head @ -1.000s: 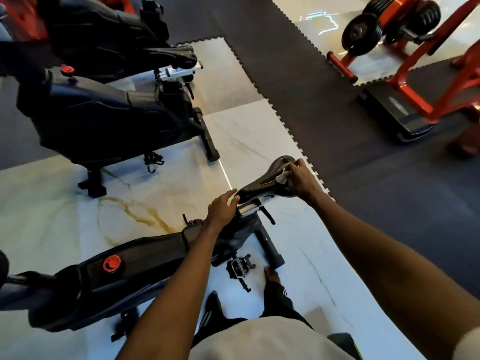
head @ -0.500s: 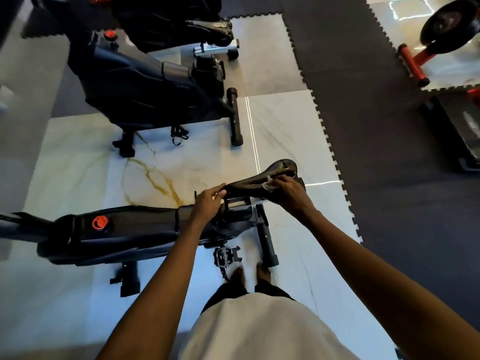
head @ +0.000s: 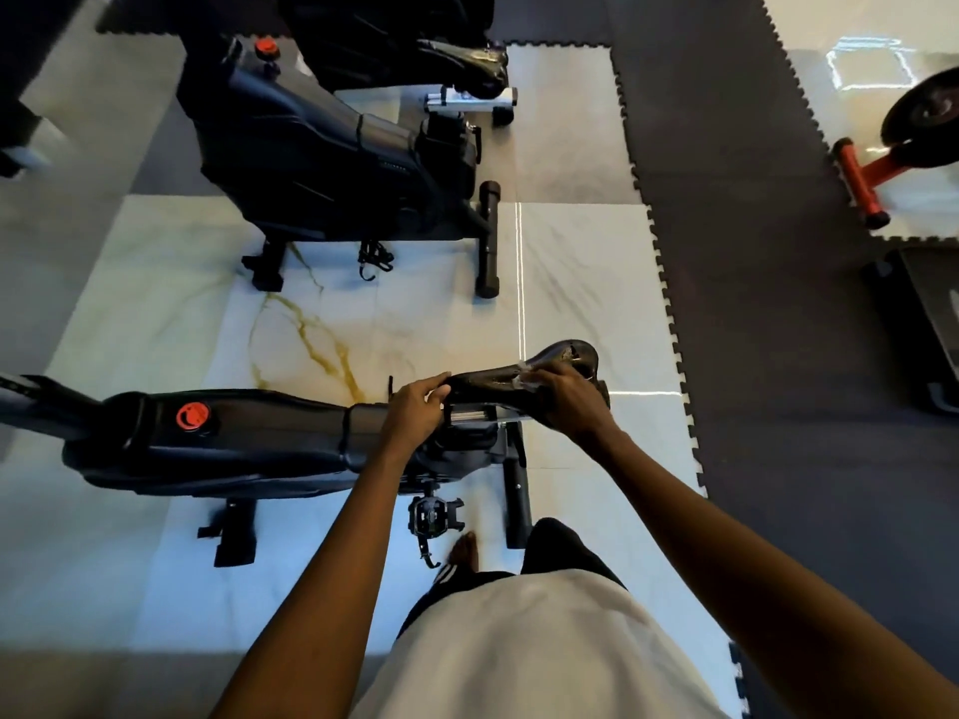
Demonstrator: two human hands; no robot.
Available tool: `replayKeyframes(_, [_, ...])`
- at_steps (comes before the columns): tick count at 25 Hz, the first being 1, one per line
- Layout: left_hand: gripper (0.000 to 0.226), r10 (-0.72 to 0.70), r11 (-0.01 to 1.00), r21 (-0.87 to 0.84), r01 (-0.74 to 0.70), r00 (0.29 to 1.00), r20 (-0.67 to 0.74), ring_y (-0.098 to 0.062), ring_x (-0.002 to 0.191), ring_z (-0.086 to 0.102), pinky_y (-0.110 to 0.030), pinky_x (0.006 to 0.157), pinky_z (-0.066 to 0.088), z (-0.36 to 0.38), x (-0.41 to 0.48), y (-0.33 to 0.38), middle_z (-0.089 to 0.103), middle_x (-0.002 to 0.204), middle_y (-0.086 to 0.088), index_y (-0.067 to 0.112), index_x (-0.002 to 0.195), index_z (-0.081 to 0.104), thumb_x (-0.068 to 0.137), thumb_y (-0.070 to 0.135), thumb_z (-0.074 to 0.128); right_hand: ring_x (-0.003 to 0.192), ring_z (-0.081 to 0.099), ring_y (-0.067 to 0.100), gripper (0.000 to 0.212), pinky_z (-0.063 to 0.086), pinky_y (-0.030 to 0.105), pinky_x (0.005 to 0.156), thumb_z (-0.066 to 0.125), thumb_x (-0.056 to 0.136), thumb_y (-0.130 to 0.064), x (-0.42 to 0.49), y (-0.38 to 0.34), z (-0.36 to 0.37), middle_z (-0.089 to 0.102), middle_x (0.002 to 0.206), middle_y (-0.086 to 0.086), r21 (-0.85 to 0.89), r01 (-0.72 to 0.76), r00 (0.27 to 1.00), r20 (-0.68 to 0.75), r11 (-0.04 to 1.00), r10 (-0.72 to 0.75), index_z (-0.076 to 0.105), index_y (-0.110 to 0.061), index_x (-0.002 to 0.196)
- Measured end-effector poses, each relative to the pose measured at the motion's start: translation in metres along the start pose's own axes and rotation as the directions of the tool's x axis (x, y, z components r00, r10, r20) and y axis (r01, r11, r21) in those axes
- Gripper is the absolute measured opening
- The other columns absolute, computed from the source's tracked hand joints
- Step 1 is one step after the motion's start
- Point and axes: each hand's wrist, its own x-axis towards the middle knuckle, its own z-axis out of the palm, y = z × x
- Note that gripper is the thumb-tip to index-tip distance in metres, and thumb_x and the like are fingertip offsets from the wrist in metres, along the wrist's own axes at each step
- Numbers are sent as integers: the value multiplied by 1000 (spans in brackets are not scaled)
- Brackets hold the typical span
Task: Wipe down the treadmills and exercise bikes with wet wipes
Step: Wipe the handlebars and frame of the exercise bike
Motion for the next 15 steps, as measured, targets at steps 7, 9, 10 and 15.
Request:
replayKeyframes(7, [41,-142,989,-72,128,960,-242,-35,131,52,-43,107,45,48,-11,19,53,147,-15,8,146,51,106,6,42,112,63,31,35,52,40,93,57,89,-5,39,22,-13,67,127,11,-7,262,953,159,965,-258,71,-10,120])
replayKeyframes(9, [44,-249,966,-146,212,912,-324,-35,136,48,-45,111,42,64,-14,32,48,152,-14,11,151,45,107,10,40,105,68,32,38,54,39,89,60,84,-2,49,54,-22,70,123,9,-9,335,932,153,942,-330,73,-12,118])
replayKeyframes(10, [46,-309,949,-187,255,878,-366,-36,139,44,-46,113,39,71,-15,40,45,154,-15,12,153,41,108,15,40,104,69,32,40,55,38,88,62,81,-1,53,68,-29,71,122,8,1,361,919,166,932,-357,74,-13,117])
replayKeyframes(15, [79,-499,862,-323,391,764,-409,-37,148,31,-50,116,35,116,-21,74,19,166,-14,12,162,7,103,38,52,108,68,29,40,55,37,91,61,81,1,65,88,-43,70,125,6,109,448,855,237,888,-460,73,-14,117])
